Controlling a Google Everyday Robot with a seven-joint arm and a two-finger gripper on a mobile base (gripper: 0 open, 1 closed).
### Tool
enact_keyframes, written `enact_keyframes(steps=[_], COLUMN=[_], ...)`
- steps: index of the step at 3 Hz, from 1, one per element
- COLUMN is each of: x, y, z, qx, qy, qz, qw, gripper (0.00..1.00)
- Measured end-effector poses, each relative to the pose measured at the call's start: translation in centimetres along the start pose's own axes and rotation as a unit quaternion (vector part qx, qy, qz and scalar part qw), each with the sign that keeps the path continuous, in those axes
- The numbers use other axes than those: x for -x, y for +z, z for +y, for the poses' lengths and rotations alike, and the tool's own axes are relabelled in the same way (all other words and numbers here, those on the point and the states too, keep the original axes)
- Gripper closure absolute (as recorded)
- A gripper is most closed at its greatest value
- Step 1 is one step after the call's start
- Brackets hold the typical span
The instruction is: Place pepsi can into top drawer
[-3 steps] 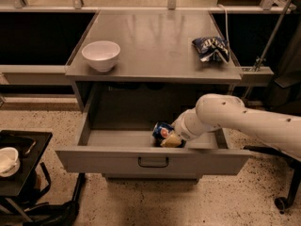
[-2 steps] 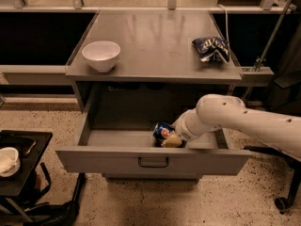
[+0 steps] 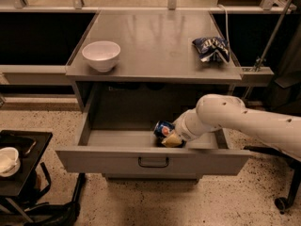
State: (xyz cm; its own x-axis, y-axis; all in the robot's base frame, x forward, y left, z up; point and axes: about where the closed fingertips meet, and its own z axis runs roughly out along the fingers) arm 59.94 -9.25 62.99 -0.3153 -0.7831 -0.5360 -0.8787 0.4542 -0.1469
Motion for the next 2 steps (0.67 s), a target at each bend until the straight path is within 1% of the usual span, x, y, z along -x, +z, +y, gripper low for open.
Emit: enact_keyframes(steps=[1, 2], x=[0.00, 0.01], y=[0.00, 0.07], z=[0.00, 0.06], qx=[0.000, 0.001], qy=[0.000, 0.000], qz=[0.000, 0.000], qw=[1.0000, 1.0000], gripper=[0.13, 0.00])
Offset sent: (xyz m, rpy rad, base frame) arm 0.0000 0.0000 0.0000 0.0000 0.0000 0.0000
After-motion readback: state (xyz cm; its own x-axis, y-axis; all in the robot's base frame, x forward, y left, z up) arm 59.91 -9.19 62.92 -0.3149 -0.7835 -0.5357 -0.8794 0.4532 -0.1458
